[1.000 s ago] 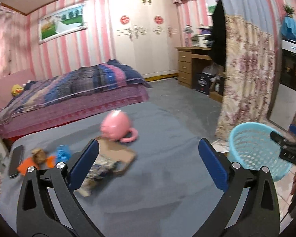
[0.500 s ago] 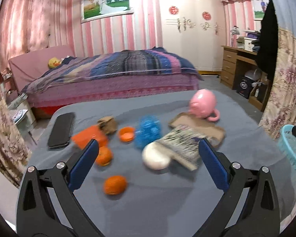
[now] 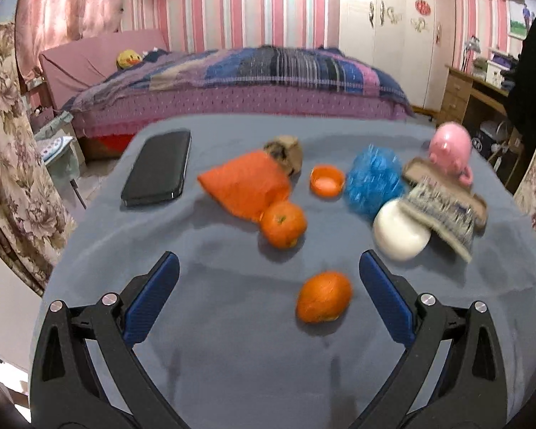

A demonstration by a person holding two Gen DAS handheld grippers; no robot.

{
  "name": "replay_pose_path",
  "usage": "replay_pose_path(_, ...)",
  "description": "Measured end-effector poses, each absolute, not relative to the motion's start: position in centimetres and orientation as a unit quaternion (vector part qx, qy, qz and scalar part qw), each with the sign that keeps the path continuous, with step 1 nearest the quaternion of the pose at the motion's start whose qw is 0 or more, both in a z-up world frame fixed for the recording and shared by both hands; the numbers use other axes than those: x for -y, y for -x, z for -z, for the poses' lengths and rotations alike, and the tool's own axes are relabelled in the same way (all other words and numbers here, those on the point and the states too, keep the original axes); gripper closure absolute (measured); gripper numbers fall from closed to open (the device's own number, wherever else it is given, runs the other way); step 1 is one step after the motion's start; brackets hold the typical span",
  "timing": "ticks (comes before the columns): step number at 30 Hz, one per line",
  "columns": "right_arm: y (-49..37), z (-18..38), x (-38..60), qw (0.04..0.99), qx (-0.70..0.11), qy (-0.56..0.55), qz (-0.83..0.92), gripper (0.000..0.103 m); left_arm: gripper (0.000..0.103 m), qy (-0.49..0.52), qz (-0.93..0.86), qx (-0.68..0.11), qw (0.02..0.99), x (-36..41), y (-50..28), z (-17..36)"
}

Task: Collect trash
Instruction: 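Move both open tools back over the bed toward the items, then grasp the orange with the left tool while the right tool grasps the patterned paper packet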

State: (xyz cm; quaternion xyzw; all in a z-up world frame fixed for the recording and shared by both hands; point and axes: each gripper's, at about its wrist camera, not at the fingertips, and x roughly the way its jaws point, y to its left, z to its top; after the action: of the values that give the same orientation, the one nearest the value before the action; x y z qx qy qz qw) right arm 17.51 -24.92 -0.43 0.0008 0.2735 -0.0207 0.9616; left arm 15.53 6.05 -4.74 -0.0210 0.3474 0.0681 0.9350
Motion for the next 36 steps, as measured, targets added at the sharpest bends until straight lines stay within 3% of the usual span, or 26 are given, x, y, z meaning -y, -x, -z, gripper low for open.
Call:
replay_pose_path(7, -17.7, 2.7, 25.4, 0.954, -0.297, 0.011, 0.029, 0.007, 0.007, 0.039, -0.038, -0.403, 0.913, -5.5, -16.4, 7.3)
replay_pose_path(11, -17.8, 3.0, 26.1, 0.953, -0.302, 0.003, 0.031, 0.007, 0.028, 0.034, -0.019, -0.404, 0.914, -4.6, -16.6, 7.6)
replay_pose_path(15, -17.8, 3.1, 25.9, 0.953, -0.303, 0.002, 0.024, 0.007, 0.069, 0.037, 0.013, -0.414, 0.910, -4.0, -16.9, 7.8)
replay_pose_path(27, -18.1, 4.3, 20.6, 0.945, -0.322, 0.051, -0.035, 0.007, 0.071, 0.023, -0.070, -0.329, 0.941, -5.3, -16.6, 3.7)
replay_pose_path(36, -18.4, 4.4, 14.7, 0.937, -0.322, 0.119, -0.068, 0.007, 0.071, 0.044, -0.106, -0.324, 0.939, -8.2, -17.6, 3.4)
